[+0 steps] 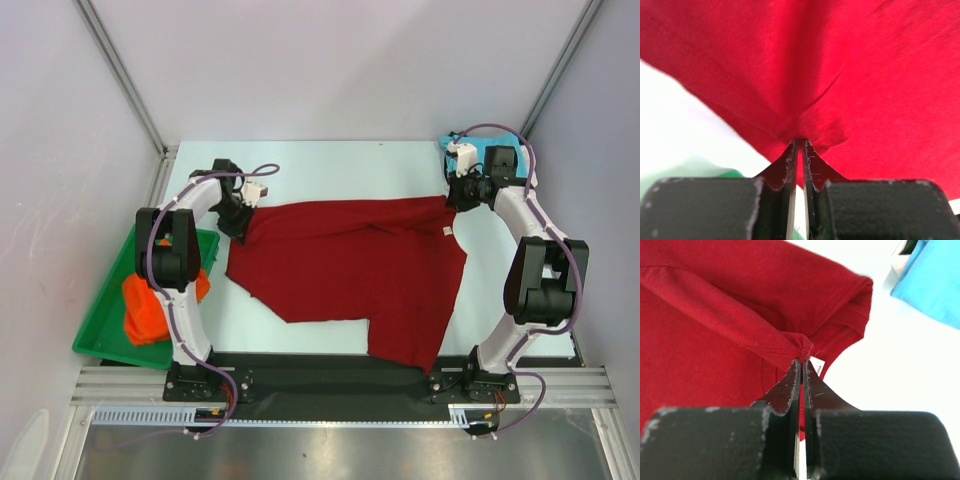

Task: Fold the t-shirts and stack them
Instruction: Fold the tshirt

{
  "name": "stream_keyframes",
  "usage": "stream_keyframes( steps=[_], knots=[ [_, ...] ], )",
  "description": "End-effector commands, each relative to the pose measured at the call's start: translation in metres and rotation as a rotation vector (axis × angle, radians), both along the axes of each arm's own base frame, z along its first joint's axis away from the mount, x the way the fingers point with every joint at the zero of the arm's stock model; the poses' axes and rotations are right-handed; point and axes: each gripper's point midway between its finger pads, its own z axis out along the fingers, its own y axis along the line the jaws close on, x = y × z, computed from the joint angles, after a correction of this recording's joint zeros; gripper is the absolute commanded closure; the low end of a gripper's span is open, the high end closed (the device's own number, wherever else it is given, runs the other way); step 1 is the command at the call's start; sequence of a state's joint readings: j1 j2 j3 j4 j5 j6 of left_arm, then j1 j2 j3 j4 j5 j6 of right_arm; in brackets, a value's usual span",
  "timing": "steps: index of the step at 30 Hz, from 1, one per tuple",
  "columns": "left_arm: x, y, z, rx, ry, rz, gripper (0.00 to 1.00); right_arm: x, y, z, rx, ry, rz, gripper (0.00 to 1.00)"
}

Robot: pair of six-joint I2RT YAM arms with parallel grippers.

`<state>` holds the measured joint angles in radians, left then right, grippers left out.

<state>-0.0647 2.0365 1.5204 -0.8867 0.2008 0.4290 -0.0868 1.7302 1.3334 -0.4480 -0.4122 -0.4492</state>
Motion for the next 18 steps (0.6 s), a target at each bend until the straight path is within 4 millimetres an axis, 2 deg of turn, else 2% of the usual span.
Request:
stream_keyframes(
  steps=[1, 7, 8, 10, 12, 13, 14, 15, 16, 17, 18],
  knots=[
    [0.003, 0.015, -0.001, 0.064, -0.013, -0.014, 0.89, 0.021, -0.008, 0.016, -0.014, -0.067, -0.014, 1.00],
    [0.007, 0.017, -0.009, 0.077, -0.014, -0.002, 0.89, 0.036, -0.012, 0.020, 0.004, -0.080, -0.023, 1.00],
    [0.007, 0.018, -0.011, 0.080, -0.013, 0.000, 0.89, 0.039, -0.011, 0.015, 0.010, -0.071, -0.026, 1.00],
    [0.004, 0.019, -0.016, 0.087, -0.005, 0.002, 0.89, 0.051, -0.009, 0.020, 0.023, -0.092, -0.030, 1.00],
    [0.000, 0.020, -0.020, 0.089, 0.004, 0.010, 0.89, 0.062, -0.007, 0.009, 0.032, -0.075, -0.030, 1.00],
    [-0.001, 0.019, -0.021, 0.087, 0.003, 0.011, 0.89, 0.072, -0.004, 0.015, 0.031, -0.096, -0.023, 1.00],
    [-0.002, 0.019, -0.021, 0.087, 0.004, 0.012, 0.89, 0.077, -0.003, 0.012, 0.030, -0.093, -0.019, 1.00],
    [-0.004, 0.020, -0.023, 0.090, 0.006, 0.014, 0.89, 0.081, -0.002, -0.001, 0.023, -0.071, -0.021, 0.96],
    [-0.006, 0.021, -0.024, 0.093, 0.009, 0.013, 0.89, 0.089, -0.002, 0.007, 0.014, -0.093, -0.022, 0.87],
    [-0.008, 0.021, -0.026, 0.094, 0.016, 0.011, 0.89, 0.093, 0.002, 0.007, 0.008, -0.097, -0.018, 0.68],
    [-0.008, 0.021, -0.025, 0.097, 0.011, 0.012, 0.89, 0.095, 0.000, 0.014, -0.009, -0.112, -0.031, 0.59]
  ],
)
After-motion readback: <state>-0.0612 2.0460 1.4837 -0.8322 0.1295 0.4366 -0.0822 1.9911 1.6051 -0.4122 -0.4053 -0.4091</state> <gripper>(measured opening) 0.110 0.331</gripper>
